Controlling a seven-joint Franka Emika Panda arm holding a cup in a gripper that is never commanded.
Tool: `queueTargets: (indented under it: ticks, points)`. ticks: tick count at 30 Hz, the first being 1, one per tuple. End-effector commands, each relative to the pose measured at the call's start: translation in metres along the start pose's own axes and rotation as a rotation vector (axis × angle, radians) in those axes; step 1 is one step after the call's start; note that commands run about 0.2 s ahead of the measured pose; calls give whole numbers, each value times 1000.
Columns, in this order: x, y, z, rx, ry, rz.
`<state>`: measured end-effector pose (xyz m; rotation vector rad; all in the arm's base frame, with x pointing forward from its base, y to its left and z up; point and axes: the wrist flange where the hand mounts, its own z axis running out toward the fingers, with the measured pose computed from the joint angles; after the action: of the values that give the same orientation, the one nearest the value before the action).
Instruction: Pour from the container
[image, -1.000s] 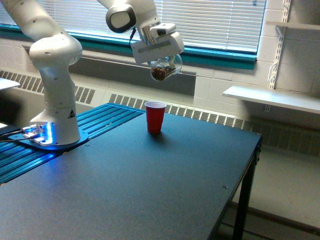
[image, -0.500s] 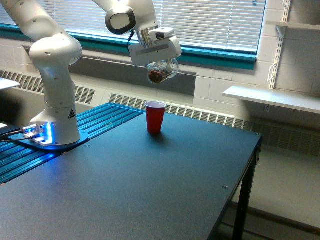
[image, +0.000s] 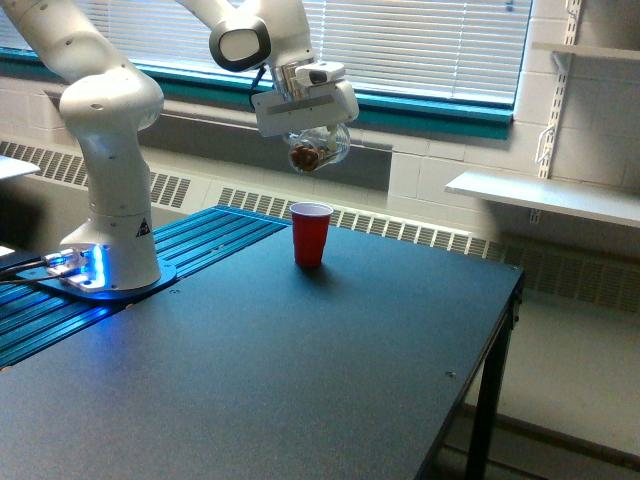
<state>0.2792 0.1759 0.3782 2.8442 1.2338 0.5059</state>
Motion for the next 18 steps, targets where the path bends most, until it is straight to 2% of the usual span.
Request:
queueTargets:
  ticks: [1,18]
  points:
    - [-10,-8,6,-4,-33,-35]
    - [-20,-21,15,-18,-91,-86]
